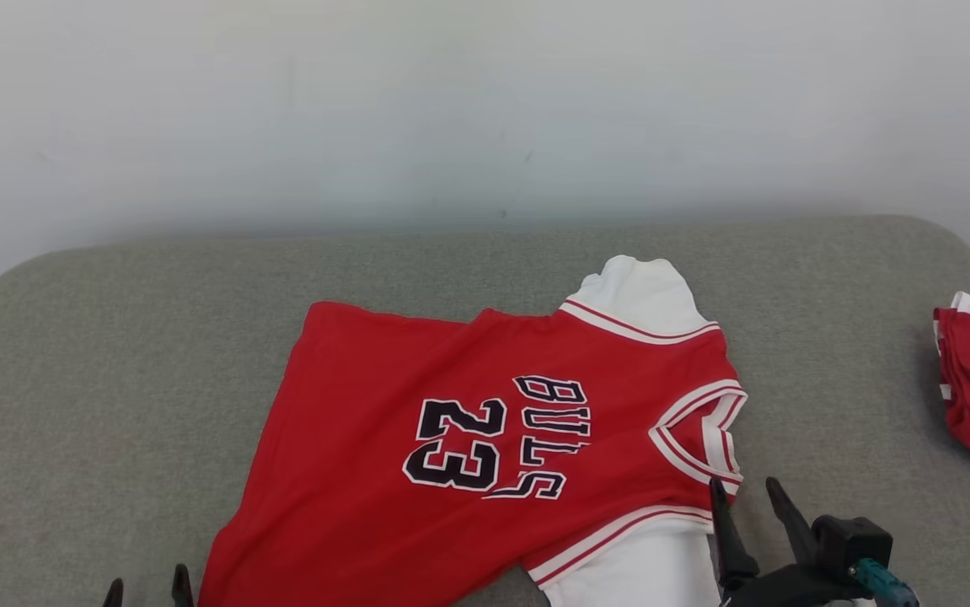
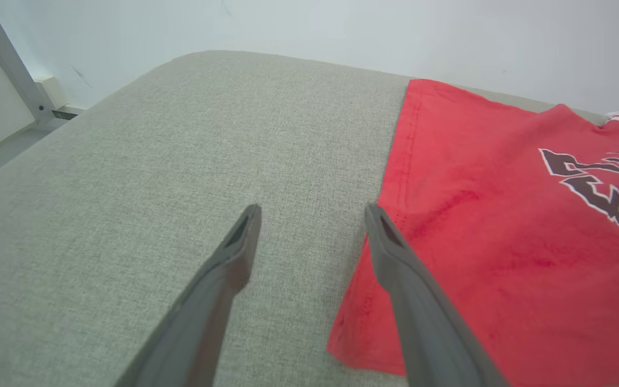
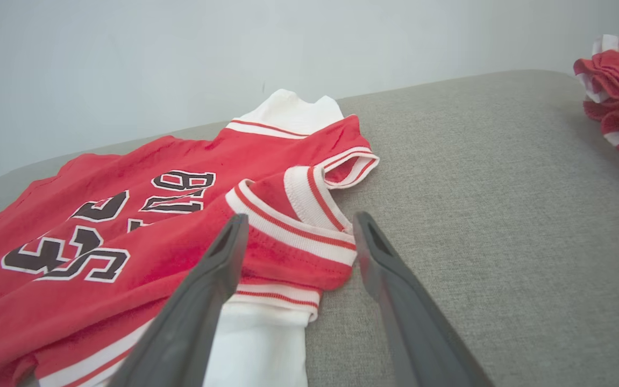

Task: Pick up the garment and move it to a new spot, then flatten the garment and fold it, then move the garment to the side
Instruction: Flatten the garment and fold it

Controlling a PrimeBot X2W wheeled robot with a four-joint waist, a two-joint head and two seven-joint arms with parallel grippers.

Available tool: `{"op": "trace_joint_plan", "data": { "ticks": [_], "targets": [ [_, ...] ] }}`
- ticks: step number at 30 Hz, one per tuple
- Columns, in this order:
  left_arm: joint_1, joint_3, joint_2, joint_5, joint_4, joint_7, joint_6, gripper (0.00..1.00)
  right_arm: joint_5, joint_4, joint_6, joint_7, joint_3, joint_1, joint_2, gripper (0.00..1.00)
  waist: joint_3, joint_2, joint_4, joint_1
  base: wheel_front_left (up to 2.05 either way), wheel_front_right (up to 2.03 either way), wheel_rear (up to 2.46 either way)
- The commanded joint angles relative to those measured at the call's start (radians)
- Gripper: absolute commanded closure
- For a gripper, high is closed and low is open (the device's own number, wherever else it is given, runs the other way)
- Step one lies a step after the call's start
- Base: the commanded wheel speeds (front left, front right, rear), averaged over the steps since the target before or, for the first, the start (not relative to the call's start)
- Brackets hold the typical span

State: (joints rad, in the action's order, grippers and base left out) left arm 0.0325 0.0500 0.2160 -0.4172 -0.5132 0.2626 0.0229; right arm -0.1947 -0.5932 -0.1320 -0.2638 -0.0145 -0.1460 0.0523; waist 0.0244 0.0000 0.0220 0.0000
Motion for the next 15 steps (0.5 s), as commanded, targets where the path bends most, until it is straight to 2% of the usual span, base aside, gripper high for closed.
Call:
{"op": "trace_joint_plan", "data": {
  "ticks": [1,8,15],
  "targets": [
    [-0.019,-0.015,-0.007,0.029,0.017,0.002,-0.011,0.00,0.010,0.018,0.003,0.000,-0.008,0.011,-0.001,0.00,0.002,0.0000,-0.012,0.0000,0.00,0.00,0.00],
    [-0.048,-0.054,-0.051,0.198,0.125,0.003,-0.053,0.00,0.067,0.168,0.003,0.000,-0.028,0.041,-0.002,0.00,0.012,0.0000,-0.055,0.0000,0.00,0.00,0.00],
    [-0.083,-0.102,-0.095,0.261,0.159,0.003,-0.044,0.00,0.104,0.210,0.003,0.000,0.003,0.070,-0.002,0.00,0.019,0.0000,-0.078,0.0000,0.00,0.00,0.00]
  ]
}}
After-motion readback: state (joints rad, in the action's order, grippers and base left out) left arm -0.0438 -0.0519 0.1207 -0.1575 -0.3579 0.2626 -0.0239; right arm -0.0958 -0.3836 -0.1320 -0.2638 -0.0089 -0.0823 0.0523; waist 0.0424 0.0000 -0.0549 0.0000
